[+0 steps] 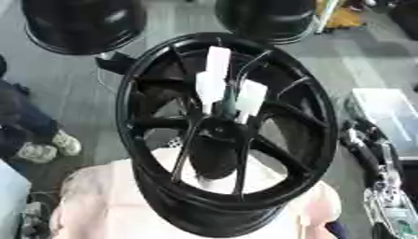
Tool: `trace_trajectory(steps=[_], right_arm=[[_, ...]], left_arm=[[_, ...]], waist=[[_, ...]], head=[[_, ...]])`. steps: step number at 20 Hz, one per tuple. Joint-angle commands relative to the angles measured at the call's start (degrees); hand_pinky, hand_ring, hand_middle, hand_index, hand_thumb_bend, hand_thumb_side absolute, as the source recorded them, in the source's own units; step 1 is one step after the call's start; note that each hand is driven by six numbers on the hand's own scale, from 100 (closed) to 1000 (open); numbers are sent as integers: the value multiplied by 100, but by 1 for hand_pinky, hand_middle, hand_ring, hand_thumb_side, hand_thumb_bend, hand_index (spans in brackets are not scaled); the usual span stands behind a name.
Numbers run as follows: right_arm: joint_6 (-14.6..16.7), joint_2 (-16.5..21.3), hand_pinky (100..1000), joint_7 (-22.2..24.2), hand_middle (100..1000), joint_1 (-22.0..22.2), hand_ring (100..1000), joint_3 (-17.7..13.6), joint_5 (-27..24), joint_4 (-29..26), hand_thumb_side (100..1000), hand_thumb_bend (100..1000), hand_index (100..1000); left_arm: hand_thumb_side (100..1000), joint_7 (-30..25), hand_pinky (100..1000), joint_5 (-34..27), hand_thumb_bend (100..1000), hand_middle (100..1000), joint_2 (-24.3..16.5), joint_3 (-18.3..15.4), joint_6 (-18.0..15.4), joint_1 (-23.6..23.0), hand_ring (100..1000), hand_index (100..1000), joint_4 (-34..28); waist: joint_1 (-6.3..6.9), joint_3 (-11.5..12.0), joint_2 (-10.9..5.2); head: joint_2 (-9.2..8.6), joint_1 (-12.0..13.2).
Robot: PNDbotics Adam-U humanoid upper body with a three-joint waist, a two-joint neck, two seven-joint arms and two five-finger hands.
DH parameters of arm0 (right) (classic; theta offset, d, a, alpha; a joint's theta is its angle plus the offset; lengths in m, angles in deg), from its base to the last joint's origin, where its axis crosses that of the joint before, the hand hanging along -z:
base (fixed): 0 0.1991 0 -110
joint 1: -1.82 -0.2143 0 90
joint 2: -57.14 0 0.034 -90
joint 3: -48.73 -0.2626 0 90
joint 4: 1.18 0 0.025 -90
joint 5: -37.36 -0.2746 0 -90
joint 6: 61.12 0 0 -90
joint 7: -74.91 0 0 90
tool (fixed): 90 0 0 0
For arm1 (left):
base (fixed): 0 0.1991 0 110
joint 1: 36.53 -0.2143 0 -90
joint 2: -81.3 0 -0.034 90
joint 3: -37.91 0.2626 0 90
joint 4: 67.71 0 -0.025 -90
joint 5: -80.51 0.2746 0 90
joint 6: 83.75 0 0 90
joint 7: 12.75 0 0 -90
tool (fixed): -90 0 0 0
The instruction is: Pull the pin out of the wheel hub.
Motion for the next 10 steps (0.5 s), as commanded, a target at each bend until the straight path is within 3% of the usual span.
trace_trajectory(steps=[1,10], right_arm=[[1,67,661,-13,719,-35,580,-36,12,-51,432,242,830],[0,62,661,-14,718,-41,580,-34,17,-51,432,245,830]], left_arm=[[778,15,757,-10,289,638,-31,-28,-5,53,735,700,-112],[770,18,757,-8,297,638,-79,-24,-27,75,736,700,-134]], waist=[[22,-6,-71],[24,-11,-78]], head=[[-6,-11],[-13,-14]])
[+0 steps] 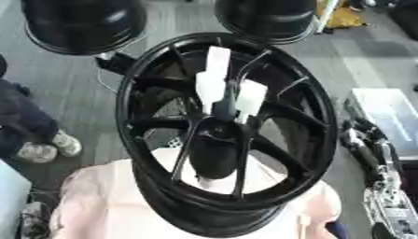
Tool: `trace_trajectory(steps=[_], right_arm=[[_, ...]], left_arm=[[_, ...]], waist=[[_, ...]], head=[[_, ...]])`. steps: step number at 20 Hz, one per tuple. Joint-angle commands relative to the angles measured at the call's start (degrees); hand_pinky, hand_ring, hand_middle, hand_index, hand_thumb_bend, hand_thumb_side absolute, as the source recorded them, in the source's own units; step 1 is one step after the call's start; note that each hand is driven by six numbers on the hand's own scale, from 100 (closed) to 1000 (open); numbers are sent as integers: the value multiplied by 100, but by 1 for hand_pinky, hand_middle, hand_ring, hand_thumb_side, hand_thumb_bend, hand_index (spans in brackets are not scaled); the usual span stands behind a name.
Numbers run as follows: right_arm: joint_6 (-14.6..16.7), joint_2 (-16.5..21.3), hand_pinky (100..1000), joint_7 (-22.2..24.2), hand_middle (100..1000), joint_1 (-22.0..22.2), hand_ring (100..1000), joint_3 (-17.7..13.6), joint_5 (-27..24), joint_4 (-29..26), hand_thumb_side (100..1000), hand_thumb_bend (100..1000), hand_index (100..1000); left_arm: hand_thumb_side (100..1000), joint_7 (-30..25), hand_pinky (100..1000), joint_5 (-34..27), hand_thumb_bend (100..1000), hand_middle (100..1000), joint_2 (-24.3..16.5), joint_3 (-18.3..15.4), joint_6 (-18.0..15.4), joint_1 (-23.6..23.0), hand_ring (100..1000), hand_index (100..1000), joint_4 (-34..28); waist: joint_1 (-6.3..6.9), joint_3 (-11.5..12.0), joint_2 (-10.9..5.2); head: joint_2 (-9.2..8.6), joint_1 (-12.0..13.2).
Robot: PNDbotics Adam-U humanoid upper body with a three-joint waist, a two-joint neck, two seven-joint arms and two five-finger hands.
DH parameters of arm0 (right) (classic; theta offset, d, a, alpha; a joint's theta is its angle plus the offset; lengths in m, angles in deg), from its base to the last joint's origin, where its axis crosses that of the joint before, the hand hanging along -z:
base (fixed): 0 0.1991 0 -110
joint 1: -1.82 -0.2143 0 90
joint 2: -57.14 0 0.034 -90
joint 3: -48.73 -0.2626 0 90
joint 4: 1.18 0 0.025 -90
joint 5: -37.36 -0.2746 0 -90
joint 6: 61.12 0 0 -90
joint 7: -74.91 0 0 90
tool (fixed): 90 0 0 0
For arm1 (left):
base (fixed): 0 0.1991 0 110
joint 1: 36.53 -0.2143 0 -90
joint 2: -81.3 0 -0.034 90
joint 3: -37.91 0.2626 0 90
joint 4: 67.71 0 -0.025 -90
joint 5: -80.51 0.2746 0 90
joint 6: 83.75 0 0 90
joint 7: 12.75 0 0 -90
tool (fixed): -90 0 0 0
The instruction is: Pull the pin out of the wheel hub.
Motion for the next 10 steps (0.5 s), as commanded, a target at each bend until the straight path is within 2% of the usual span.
trace_trajectory(steps=[1,3,5,9,10], right_arm=[[0,63,661,-9,719,-41,580,-30,18,-50,432,245,830],[-3,68,661,-4,718,-40,579,-25,22,-45,432,245,830],[-3,84,661,0,718,-41,579,-22,27,-41,431,246,830],[-3,125,661,4,718,-42,579,-23,46,-38,431,248,830],[-4,139,661,4,718,-38,579,-24,53,-37,431,248,830]], left_arm=[[751,13,757,-5,316,638,-118,-18,-40,86,736,700,-127],[702,-20,758,-2,350,640,-281,13,-100,131,737,702,-141],[643,-105,760,2,382,643,-608,98,-224,215,740,708,-137],[578,-420,765,14,428,652,-1781,498,-765,517,742,730,77],[575,-528,765,12,431,653,-2192,677,-971,644,741,733,167]], waist=[[24,-15,-79],[27,-28,-85],[38,-47,-94],[87,-91,-113],[107,-105,-121]], head=[[-14,-14],[-10,-14],[-7,-16],[-6,-7],[-6,-1]])
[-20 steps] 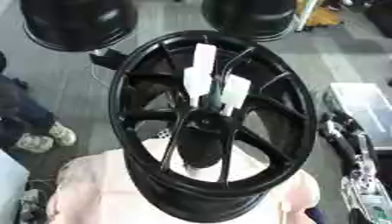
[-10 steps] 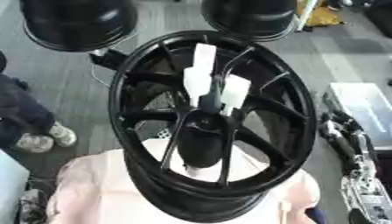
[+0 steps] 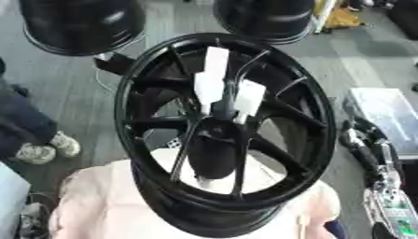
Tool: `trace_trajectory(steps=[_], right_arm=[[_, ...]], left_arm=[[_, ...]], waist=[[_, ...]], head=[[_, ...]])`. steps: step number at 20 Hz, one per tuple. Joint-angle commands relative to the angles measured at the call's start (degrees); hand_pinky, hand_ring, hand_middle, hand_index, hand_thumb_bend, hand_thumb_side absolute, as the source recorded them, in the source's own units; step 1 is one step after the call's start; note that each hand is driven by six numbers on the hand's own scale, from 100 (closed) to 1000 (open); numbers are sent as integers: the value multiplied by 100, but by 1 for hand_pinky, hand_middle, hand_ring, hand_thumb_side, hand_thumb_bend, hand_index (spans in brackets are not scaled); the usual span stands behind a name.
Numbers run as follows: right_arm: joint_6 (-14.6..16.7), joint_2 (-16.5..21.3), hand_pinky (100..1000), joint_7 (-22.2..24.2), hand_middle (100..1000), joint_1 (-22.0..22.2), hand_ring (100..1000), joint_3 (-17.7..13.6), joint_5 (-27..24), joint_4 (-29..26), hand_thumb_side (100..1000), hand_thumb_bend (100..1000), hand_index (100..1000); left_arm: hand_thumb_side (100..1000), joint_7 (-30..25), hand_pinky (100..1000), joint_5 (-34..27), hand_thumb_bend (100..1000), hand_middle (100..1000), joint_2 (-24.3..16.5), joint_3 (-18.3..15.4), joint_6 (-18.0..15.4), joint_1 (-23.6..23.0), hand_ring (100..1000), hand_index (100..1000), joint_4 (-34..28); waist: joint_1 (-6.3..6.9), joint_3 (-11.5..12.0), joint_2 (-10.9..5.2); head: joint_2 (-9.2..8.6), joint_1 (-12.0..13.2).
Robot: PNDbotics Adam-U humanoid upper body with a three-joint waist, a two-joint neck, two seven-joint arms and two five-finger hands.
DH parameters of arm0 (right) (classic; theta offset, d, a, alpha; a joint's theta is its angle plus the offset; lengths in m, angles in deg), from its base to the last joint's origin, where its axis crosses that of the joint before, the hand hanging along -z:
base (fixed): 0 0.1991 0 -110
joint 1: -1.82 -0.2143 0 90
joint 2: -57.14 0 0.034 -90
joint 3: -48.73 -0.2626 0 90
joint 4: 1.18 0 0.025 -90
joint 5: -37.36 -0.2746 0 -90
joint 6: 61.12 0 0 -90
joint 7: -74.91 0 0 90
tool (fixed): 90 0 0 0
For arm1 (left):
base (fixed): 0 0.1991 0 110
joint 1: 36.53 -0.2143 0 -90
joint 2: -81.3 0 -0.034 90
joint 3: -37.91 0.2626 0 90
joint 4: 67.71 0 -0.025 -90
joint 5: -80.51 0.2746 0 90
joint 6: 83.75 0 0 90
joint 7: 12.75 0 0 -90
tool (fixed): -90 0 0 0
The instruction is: Pull the pin out of the wheel hub.
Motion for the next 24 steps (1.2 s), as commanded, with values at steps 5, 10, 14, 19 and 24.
trace_trajectory(steps=[5,10,14,19,24], right_arm=[[-11,190,661,19,718,-19,579,-5,77,-30,430,250,830],[-18,246,661,79,718,0,579,55,117,-20,430,252,830],[-26,310,661,100,717,44,578,74,137,2,429,253,830],[-32,379,661,90,717,85,578,68,159,21,428,255,830],[-27,384,660,103,717,103,578,81,141,35,428,256,830]], left_arm=[[528,-537,773,-42,471,677,-2393,1193,-1347,991,741,768,559],[491,-1056,775,41,486,692,-3303,2367,-2095,1979,737,787,914],[449,-1507,775,247,482,691,-3237,3006,-2483,2780,731,789,1314],[417,-1990,778,715,489,702,-2642,3438,-2913,3741,730,801,2145],[417,-2294,779,1347,504,708,-1707,3574,-3375,4523,729,806,3202]], waist=[[125,-83,-140],[229,-217,-200],[306,-308,-249],[372,-336,-291],[375,-380,-301]], head=[[-6,32],[-6,132],[-6,157],[-6,129],[-6,132]])
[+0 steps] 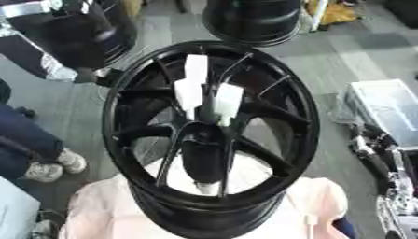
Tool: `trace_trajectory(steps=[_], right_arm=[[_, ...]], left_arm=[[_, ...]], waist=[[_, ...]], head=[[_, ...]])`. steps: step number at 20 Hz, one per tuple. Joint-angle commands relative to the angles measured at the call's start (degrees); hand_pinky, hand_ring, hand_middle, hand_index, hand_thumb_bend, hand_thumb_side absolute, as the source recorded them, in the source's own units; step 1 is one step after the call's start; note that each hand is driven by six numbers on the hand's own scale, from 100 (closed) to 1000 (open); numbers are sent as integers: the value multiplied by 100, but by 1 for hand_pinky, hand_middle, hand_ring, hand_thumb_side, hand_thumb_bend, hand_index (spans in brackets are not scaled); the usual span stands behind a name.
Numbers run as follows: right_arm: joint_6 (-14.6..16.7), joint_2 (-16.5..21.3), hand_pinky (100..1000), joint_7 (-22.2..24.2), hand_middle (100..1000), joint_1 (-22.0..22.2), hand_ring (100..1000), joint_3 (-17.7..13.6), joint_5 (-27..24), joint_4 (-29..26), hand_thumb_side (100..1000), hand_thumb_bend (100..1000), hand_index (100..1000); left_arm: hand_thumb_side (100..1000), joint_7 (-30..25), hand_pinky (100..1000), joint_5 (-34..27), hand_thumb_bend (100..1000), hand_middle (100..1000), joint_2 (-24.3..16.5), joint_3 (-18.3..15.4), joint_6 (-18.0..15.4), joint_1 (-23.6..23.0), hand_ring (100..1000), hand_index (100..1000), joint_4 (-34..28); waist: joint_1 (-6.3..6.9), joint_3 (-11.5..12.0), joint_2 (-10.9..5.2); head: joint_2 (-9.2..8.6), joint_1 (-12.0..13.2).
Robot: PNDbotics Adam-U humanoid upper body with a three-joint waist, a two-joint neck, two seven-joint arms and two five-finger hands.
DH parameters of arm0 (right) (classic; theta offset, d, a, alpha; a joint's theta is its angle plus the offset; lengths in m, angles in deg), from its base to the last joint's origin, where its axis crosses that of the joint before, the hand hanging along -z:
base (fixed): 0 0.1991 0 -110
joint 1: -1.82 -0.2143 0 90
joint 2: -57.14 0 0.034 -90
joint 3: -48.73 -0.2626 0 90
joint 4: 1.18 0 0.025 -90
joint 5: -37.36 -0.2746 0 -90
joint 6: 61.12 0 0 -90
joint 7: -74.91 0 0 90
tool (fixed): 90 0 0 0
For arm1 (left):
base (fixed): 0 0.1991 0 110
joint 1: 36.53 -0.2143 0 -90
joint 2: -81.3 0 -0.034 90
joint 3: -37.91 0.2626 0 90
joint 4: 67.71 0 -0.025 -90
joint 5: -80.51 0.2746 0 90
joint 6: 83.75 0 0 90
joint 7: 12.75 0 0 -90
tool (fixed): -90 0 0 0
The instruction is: Pull the pin out of the wheel hub.
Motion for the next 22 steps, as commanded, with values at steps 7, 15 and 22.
trace_trajectory(steps=[7,15,22], right_arm=[[15,160,660,70,717,-43,577,48,4,-28,427,259,829],[15,148,660,103,717,-54,577,74,-3,-20,427,261,829],[15,142,660,123,716,-60,577,88,-3,-22,426,262,829]], left_arm=[[405,56,771,1140,496,687,1283,-164,-722,844,714,790,1530],[436,231,765,1487,516,659,1735,-358,-897,1022,694,772,1978],[434,267,769,1711,532,709,1940,-399,-894,1068,729,813,2122]], waist=[[-14,-148,-75],[-12,-239,-64],[-5,-278,-65]], head=[[-9,51],[-9,100],[-9,97]])
